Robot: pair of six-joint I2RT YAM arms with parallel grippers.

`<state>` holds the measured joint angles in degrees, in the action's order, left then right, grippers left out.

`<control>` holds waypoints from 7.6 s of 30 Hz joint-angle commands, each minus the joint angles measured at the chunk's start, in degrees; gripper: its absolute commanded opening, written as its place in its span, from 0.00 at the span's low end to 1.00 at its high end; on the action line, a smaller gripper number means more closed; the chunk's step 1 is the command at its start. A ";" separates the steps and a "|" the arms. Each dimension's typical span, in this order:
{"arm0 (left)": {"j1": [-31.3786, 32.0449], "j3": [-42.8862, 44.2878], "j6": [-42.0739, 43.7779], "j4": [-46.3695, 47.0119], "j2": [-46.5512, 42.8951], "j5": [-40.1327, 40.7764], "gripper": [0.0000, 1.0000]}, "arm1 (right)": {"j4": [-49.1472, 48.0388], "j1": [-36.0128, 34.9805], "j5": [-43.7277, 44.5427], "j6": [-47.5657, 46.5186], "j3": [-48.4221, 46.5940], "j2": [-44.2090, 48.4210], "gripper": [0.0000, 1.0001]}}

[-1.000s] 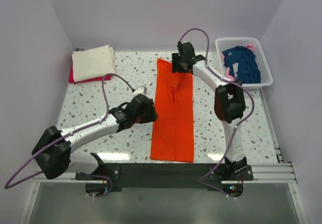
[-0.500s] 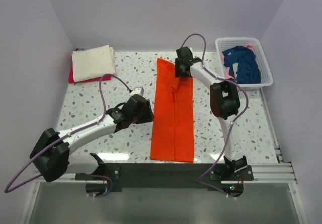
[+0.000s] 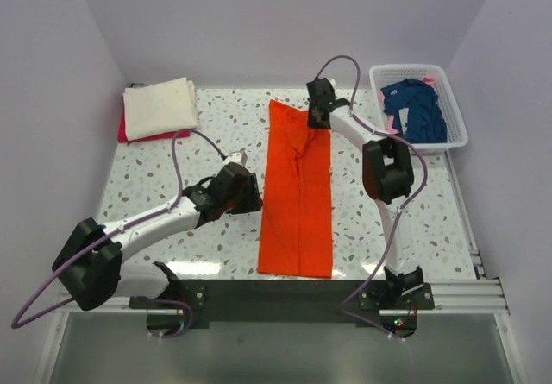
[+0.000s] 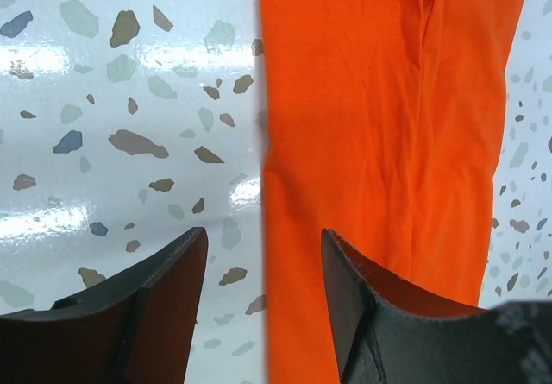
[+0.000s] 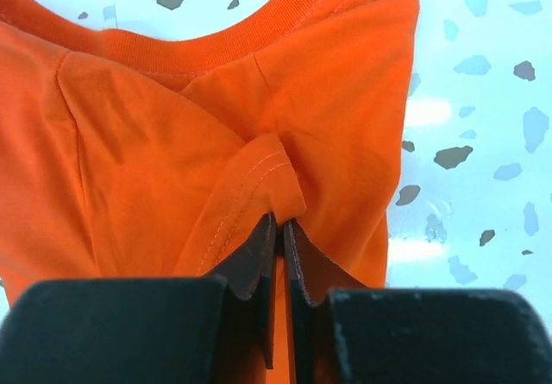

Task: Fold and stack the t-shirts
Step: Fold the tshirt

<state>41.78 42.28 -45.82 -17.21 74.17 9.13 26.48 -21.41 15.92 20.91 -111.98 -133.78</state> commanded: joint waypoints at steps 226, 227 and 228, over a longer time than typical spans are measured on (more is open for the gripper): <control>11.92 -22.68 -12.18 5.26 -4.65 -22.40 0.12 | 4.02 -18.23 -31.39 43.16 97.13 81.92 0.46; 12.10 -22.68 -12.36 5.17 -4.91 -22.40 0.08 | 3.58 -19.10 -31.22 43.43 97.13 81.40 0.46; 12.27 -22.51 -12.45 4.82 -5.35 -22.31 0.07 | 3.40 -19.37 -30.95 43.69 97.22 81.22 0.46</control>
<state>53.15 21.32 -58.02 -8.38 69.34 -15.70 29.87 -39.46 -19.68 62.70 -16.88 -51.11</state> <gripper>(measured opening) 0.088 0.462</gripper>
